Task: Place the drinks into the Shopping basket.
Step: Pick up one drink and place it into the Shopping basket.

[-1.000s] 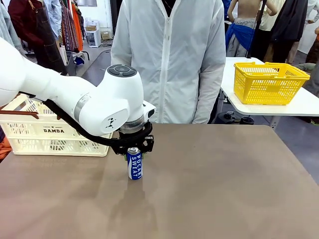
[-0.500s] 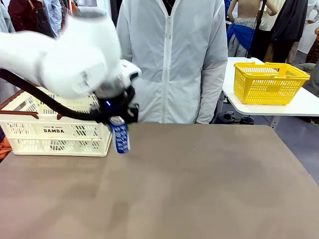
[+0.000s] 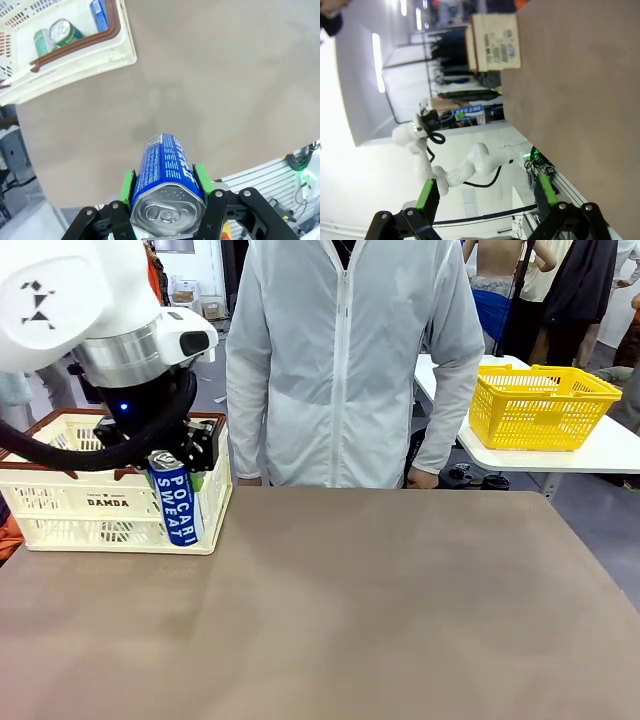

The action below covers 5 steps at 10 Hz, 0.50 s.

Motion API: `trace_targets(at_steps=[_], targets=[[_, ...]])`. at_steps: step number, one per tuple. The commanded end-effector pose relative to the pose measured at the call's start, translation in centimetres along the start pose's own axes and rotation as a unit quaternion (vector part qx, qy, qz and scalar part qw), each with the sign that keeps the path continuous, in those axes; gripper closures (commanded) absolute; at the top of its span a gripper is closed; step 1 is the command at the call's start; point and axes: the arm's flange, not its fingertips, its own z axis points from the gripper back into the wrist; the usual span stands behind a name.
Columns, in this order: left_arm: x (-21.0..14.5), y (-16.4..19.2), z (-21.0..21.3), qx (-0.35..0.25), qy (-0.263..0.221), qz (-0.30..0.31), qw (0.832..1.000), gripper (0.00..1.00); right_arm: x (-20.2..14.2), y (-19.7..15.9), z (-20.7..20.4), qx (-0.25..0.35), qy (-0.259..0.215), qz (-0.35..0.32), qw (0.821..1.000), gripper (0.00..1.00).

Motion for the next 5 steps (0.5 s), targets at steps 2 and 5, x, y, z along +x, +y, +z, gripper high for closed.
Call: trace_targets(at_steps=[2,5], targets=[[1.8,-0.7,-0.2,-0.004,-0.005,-0.003,1.000,1.00,-0.1,0.5,-0.1,-0.008,0.005,-0.010,1.000,0.00],[3.8,2.2,0.8,-0.012,-0.005,-0.006,1.000,1.00,-0.1,0.5,-0.1,-0.008,0.005,-0.010,1.000,0.00]])
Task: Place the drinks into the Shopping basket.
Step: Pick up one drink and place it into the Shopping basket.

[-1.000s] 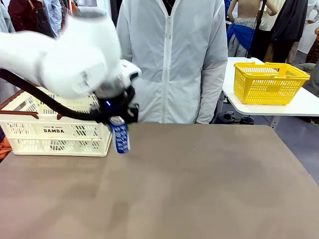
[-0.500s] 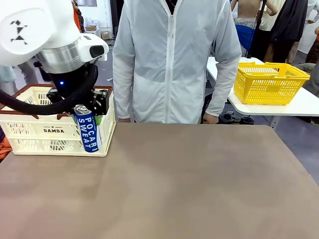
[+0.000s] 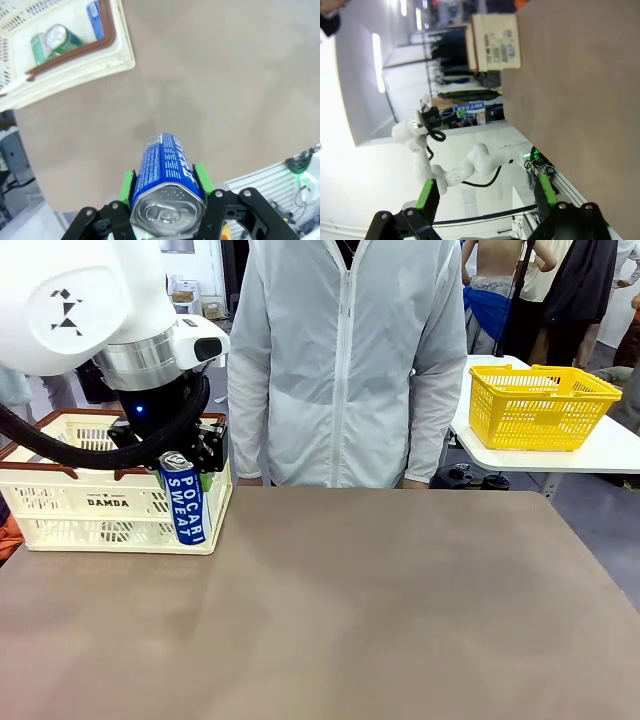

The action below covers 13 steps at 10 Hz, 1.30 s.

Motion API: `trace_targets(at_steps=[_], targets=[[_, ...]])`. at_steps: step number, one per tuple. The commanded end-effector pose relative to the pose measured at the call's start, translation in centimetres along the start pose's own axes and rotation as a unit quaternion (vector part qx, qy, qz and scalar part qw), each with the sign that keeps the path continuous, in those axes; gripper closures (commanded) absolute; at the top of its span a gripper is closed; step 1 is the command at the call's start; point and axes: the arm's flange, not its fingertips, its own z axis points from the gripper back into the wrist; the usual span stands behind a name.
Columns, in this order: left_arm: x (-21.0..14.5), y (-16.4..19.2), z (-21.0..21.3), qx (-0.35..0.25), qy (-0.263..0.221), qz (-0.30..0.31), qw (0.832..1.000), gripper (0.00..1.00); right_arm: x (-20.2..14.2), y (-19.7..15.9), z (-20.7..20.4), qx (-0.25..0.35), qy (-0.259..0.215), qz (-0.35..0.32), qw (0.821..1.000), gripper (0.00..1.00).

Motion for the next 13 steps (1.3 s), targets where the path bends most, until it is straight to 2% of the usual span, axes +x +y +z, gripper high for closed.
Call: trace_targets(at_steps=[1,2,3,4,5,7,8,9,10,13], targets=[[4.9,4.7,3.3,-0.038,-0.066,-0.063,0.995,1.00,-0.1,0.5,-0.1,-0.008,0.005,-0.010,1.000,0.00],[8.7,7.8,4.3,-0.059,-0.117,-0.107,0.986,1.00,-0.1,0.5,-0.1,-0.008,0.005,-0.010,1.000,0.00],[12.1,10.5,4.5,-0.089,-0.134,-0.166,0.973,1.00,-0.1,0.5,-0.1,-0.008,0.005,-0.010,1.000,0.00],[15.2,13.4,3.8,-0.041,-0.137,-0.149,0.979,1.00,-0.1,0.5,-0.1,-0.008,0.005,-0.010,1.000,0.00],[18.3,15.4,2.1,-0.023,-0.149,-0.129,0.980,1.00,-0.1,0.5,-0.1,-0.008,0.005,-0.010,1.000,0.00],[21.8,17.7,-2.0,-0.004,-0.099,-0.115,0.988,1.00,-0.1,0.5,-0.1,-0.008,0.005,-0.010,1.000,0.00],[22.5,18.2,-3.5,-0.011,-0.082,-0.115,0.990,1.00,-0.1,0.5,-0.1,-0.008,0.005,-0.010,1.000,0.00],[22.8,18.1,-3.8,-0.011,-0.068,-0.072,0.995,1.00,-0.1,0.5,-0.1,-0.008,0.005,-0.010,1.000,0.00],[21.6,19.0,-4.7,-0.005,-0.099,-0.120,0.988,1.00,-0.1,0.5,-0.1,-0.008,0.005,-0.010,1.000,0.00],[21.6,19.0,-4.7,-0.005,-0.099,-0.120,0.988,1.00,-0.1,0.5,-0.1,-0.008,0.005,-0.010,1.000,0.00]])
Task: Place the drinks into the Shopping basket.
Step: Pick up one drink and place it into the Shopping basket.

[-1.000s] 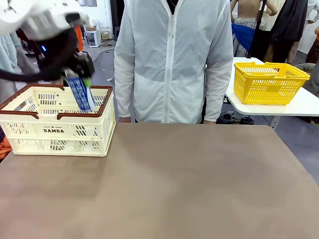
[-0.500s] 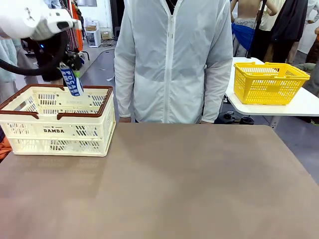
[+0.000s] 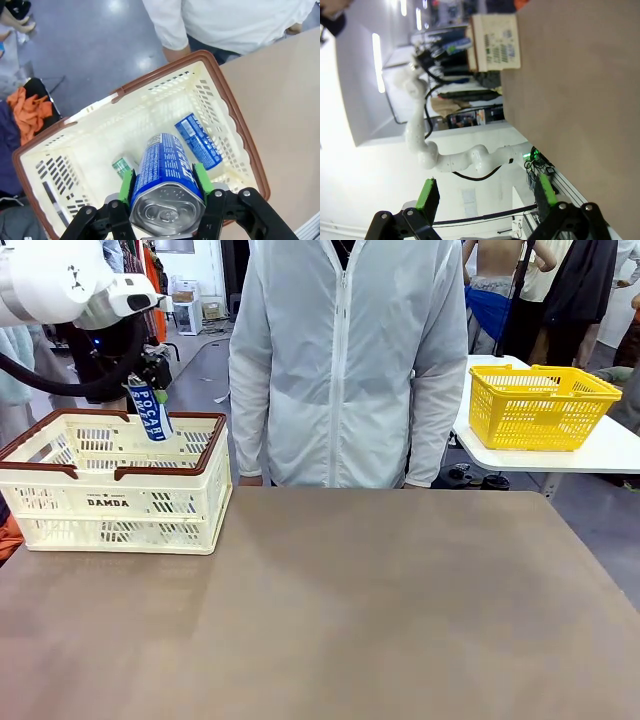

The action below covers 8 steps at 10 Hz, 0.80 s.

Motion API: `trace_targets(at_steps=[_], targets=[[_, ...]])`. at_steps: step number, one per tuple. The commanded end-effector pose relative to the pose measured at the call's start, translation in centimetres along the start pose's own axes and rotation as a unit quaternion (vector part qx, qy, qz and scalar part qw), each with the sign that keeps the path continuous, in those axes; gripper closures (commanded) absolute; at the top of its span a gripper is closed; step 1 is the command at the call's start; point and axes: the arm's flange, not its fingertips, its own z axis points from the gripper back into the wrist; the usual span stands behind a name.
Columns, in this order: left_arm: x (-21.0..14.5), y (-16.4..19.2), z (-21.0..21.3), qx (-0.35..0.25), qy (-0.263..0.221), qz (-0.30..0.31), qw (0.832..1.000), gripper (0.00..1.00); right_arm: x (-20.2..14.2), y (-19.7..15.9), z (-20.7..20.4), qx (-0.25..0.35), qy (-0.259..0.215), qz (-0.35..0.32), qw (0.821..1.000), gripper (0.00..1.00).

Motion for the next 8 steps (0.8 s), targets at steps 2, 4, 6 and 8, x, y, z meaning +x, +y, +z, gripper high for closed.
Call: trace_targets(at_steps=[2,4,6,8], targets=[[0.0,0.0,0.0,0.000,0.000,0.000,1.000,1.00,-0.1,0.5,-0.1,-0.008,0.005,-0.010,1.000,0.00],[4.5,2.5,-2.1,-0.040,-0.009,-0.077,0.996,1.00,-0.1,0.5,-0.1,-0.008,0.005,-0.010,1.000,0.00],[4.5,3.8,-5.0,-0.066,0.025,-0.076,0.995,1.00,-0.1,0.5,-0.1,-0.008,0.005,-0.010,1.000,0.00],[2.9,4.2,-6.7,-0.053,0.034,-0.053,0.997,1.00,-0.1,0.5,-0.1,-0.008,0.005,-0.010,1.000,0.00]])
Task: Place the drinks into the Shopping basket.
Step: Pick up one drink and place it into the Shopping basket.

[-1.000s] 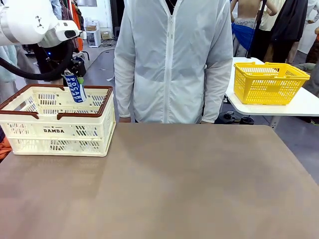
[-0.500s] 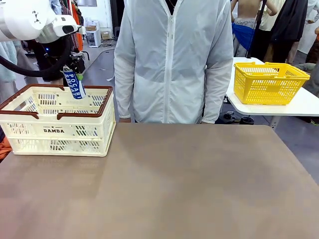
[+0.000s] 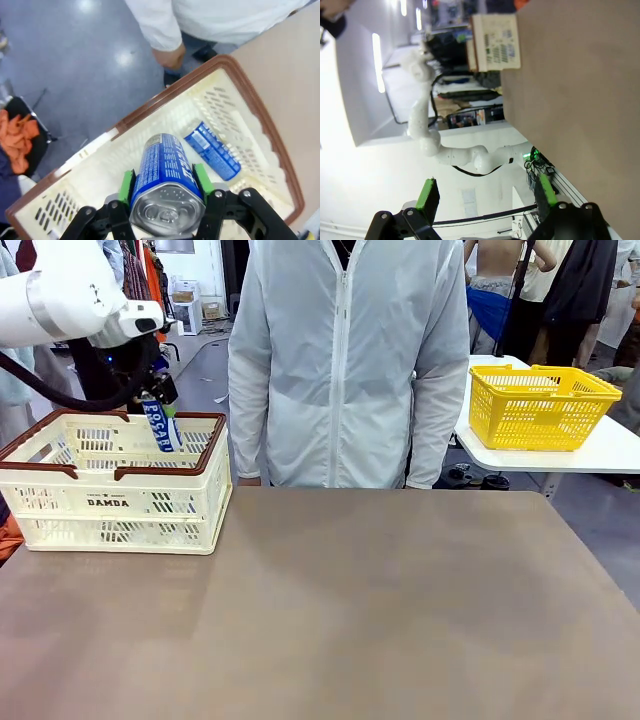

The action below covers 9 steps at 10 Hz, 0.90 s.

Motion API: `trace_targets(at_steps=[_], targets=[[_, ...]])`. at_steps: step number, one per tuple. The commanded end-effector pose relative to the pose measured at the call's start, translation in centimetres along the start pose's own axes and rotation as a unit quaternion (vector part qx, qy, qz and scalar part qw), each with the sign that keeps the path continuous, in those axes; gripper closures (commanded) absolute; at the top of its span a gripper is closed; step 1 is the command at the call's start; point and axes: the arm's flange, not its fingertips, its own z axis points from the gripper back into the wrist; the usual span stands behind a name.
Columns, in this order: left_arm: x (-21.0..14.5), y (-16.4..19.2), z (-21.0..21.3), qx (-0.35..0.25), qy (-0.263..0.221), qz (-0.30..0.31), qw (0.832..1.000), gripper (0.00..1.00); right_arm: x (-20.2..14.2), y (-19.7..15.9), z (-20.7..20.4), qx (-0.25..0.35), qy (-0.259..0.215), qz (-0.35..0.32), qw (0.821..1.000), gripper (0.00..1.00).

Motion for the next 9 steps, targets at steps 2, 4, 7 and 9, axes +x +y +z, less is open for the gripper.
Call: trace_targets(at_steps=[2,4,7,9], targets=[[-1.6,0.0,-0.6,0.016,0.004,0.036,0.999,1.00,-0.1,0.5,-0.1,-0.008,0.005,-0.010,1.000,0.00],[-2.8,0.1,-3.7,0.027,0.026,0.090,0.995,1.00,-0.1,0.5,-0.1,-0.008,0.005,-0.010,1.000,0.00],[-3.5,0.6,-6.3,0.040,0.066,0.153,0.985,1.00,-0.1,0.5,-0.1,-0.008,0.005,-0.010,1.000,0.00],[-3.1,1.0,-7.8,0.053,0.077,0.171,0.981,1.00,-0.1,0.5,-0.1,-0.008,0.005,-0.010,1.000,0.00]])
